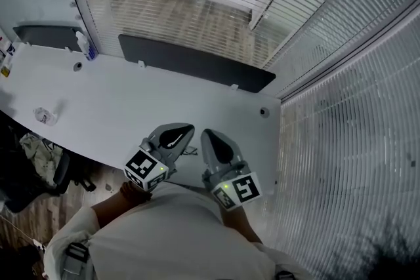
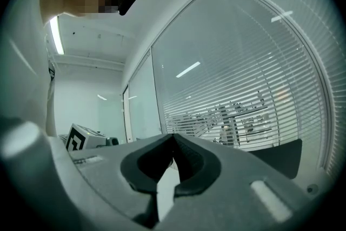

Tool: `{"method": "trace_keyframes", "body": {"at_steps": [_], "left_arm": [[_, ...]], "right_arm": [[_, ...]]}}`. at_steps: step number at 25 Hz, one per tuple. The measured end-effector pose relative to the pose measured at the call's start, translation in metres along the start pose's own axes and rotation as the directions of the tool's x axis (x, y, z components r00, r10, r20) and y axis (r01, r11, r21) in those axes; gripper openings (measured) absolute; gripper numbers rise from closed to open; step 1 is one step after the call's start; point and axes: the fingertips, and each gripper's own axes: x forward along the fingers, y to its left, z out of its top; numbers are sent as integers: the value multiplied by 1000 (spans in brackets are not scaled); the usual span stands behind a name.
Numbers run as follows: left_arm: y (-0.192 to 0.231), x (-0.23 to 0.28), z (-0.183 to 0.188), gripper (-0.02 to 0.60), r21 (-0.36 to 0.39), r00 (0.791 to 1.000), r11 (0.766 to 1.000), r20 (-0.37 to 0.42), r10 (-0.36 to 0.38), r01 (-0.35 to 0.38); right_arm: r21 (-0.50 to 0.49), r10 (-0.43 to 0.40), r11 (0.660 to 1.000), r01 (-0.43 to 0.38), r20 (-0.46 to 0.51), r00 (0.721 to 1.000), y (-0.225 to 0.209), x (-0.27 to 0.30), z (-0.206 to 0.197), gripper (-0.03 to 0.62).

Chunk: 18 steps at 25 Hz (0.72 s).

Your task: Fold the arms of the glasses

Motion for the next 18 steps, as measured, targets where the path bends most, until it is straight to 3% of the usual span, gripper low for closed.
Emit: {"method": "trace_keyframes", "body": {"at_steps": [18], "left_arm": [[-22, 13, 4, 3, -20, 1000, 1000, 0, 0, 0]], "right_arm": [[25, -13, 1000, 13, 0, 1000, -16, -21, 8, -2]]}}
